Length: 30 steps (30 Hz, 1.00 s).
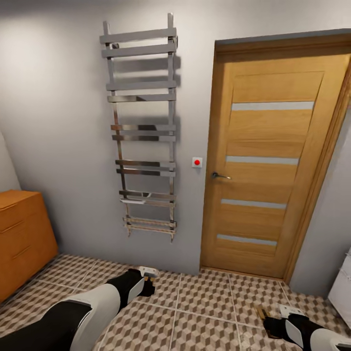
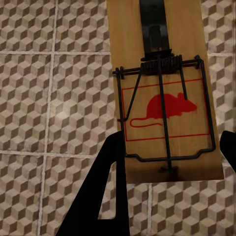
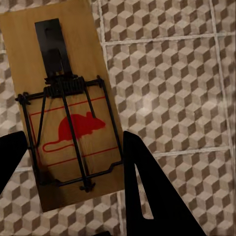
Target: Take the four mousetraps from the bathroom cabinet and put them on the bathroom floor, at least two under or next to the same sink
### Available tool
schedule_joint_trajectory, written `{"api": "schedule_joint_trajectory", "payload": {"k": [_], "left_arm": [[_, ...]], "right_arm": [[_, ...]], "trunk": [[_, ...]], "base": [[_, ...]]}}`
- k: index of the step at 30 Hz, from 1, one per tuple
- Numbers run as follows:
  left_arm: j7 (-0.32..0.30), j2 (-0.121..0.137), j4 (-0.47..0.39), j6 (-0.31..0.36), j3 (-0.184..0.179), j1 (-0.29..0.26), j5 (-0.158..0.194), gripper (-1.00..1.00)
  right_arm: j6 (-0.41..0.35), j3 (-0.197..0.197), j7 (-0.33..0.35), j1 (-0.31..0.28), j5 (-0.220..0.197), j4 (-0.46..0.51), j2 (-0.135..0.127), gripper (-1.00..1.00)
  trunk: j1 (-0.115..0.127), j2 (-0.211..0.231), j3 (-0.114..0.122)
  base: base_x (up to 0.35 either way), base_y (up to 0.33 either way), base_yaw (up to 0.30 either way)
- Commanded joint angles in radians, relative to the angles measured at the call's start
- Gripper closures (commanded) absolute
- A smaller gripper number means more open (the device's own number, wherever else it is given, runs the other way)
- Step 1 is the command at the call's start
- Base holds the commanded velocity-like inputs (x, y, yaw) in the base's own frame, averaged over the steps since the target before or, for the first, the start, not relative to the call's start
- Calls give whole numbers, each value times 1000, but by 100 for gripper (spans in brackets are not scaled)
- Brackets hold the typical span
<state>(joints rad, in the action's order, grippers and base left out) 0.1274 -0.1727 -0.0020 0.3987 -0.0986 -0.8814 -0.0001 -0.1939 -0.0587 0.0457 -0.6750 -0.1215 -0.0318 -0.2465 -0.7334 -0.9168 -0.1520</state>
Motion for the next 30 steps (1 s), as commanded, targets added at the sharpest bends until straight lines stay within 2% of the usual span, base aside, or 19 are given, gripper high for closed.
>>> {"api": "schedule_joint_trajectory", "payload": {"k": [1, 9, 15, 30], "left_arm": [[1, 0, 0, 4, -7, -1, 0, 100], [1, 3, -1, -3, -7, 1, 0, 100], [0, 2, -1, -6, -7, 1, -1, 100], [0, 2, -1, -8, -7, 1, -1, 100]], "right_arm": [[-1, -6, 3, -1, -10, -2, -4, 100], [0, -5, 5, 25, -25, -2, -30, 100], [1, -4, 5, 45, -27, -2, -32, 100], [2, -5, 5, 49, -27, -2, -32, 100]], "trunk": [[0, -1, -2], [0, -1, -2], [0, -1, -2], [0, -1, -2]], "base": [[0, 0, -297], [0, 0, -297], [0, 0, -297], [0, 0, -297]]}}
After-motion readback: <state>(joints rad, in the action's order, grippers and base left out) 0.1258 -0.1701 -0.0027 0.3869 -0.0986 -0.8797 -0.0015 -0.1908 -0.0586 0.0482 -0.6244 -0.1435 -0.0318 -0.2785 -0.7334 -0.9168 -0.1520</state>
